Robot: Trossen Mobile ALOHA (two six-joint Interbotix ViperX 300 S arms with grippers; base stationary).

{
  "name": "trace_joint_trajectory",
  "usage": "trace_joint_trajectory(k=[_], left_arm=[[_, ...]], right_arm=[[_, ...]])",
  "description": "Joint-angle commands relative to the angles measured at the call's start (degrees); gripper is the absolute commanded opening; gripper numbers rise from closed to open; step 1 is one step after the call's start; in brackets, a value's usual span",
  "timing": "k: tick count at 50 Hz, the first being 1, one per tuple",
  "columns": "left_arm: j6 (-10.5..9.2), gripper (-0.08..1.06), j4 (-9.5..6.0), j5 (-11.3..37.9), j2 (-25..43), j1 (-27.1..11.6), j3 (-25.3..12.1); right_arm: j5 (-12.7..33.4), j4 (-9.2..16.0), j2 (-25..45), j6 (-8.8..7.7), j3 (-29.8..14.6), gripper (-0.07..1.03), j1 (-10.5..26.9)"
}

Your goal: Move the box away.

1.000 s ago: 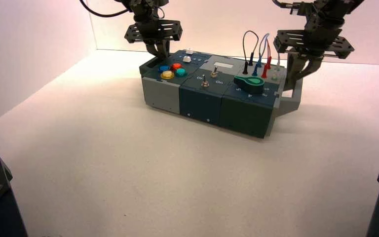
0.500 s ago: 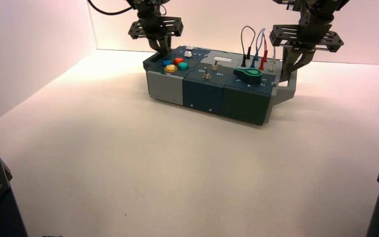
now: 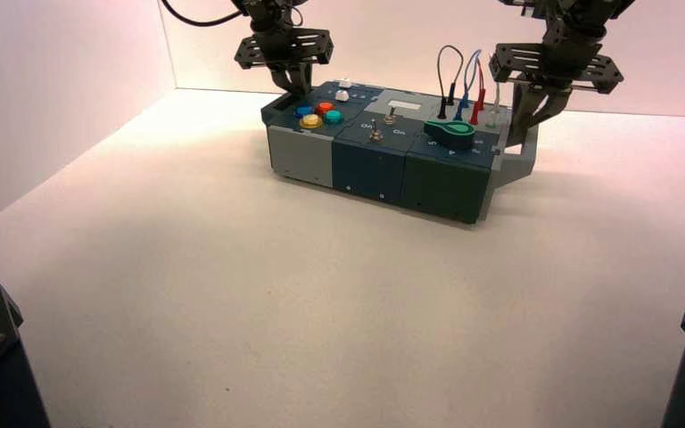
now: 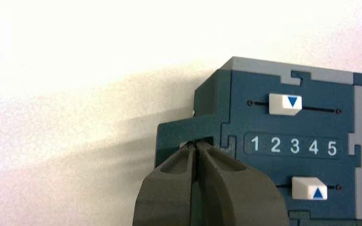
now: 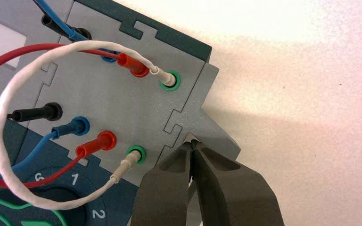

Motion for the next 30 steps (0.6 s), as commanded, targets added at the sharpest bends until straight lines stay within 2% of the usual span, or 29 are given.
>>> trace_joint_trajectory(k=[1,6,13,30], left_arm=[[0.62,-0.03,0.35,-1.7,-4.1,0.7,2.5],[0.62,-0.03,0.44,-3.2,-6.0,0.7,4.0],[0.70,-0.03,1.85,-3.9,-10.0,0.7,6.0],[0.88,-0.03,1.93,-4.1,-14.7,0.7,6.9]], right_arm=[[0.5,-0.4,-3.6,-0.44,2.5,-0.02,-1.2],[0.6,-0.4,-4.9,-0.62,3.3,-0.02,-1.2],[1.3,-0.4,-7.7,-0.97,4.4,-0.02,-0.8],[4.0,-0.4,-13.9,-1.23,3.3,-0.02,0.7]])
